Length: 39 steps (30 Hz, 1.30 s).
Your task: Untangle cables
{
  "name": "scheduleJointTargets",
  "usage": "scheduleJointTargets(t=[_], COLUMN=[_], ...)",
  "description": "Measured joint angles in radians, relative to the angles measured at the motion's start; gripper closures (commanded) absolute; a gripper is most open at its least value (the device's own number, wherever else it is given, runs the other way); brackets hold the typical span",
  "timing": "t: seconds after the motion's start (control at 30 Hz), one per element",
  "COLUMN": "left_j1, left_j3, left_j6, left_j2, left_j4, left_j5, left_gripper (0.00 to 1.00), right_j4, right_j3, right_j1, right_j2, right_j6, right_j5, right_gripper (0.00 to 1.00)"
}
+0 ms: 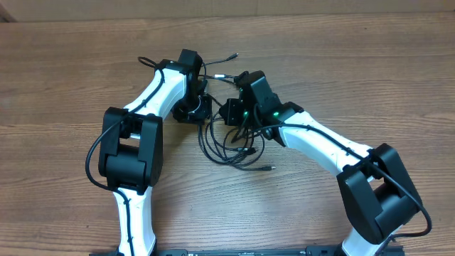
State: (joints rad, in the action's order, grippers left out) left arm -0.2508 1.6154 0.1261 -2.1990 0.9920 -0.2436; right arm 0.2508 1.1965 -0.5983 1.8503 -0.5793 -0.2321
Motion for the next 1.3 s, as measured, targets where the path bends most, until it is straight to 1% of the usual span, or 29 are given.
scheduleJointTargets(t=[0.07, 0.13, 0.23, 0.4, 0.5, 0.8, 1.03, 1.17, 1.23, 1.3], left_j1=[0.000, 0.000, 0.002, 0.000, -0.007, -0.025, -0.031, -0.032, -0.032, -0.032], left_j3=[-0.006, -0.008, -0.008, -0.011, -0.012, -0.013, -0.011, -0.010, -0.008, -0.006], left_j6=[-0.026, -0.044, -0.067, -0.112, -0.124, -0.127, -0.033, -0.004, 0.003, 0.022], left_j2=[0.000, -0.002, -0.005, -0.009, -0.010, -0.011, -0.002, 0.000, 0.000, 0.000], left_j4=[-0.001, -0.001, -0.002, -0.002, -0.002, -0.002, 0.010, 0.014, 0.018, 0.028], left_j5=[-0.035, -0.061, -0.080, -0.125, -0.137, -0.134, -0.031, 0.001, 0.008, 0.025], left_gripper=[0.96, 0.96, 0.96, 0.95, 0.96, 0.96, 0.96, 0.96, 0.96, 0.96], right_j4=[0.000, -0.001, 0.004, 0.008, 0.013, 0.011, -0.019, -0.023, -0.022, -0.017], right_j3=[0.000, 0.000, 0.000, 0.000, 0.000, 0.000, 0.004, 0.009, 0.009, 0.010], right_j1=[-0.014, -0.030, -0.050, -0.063, -0.064, -0.064, -0.064, -0.064, -0.064, -0.064], right_j2=[0.001, 0.002, 0.014, 0.050, 0.074, 0.143, 0.178, 0.183, 0.183, 0.184], right_j6=[0.000, 0.003, 0.005, 0.007, 0.007, 0.007, 0.007, 0.007, 0.008, 0.008], right_j5=[0.011, 0.024, 0.055, 0.082, 0.095, 0.109, 0.109, 0.109, 0.109, 0.109], right_gripper=[0.85, 0.81, 0.77, 0.76, 0.71, 0.71, 0.72, 0.72, 0.78, 0.80])
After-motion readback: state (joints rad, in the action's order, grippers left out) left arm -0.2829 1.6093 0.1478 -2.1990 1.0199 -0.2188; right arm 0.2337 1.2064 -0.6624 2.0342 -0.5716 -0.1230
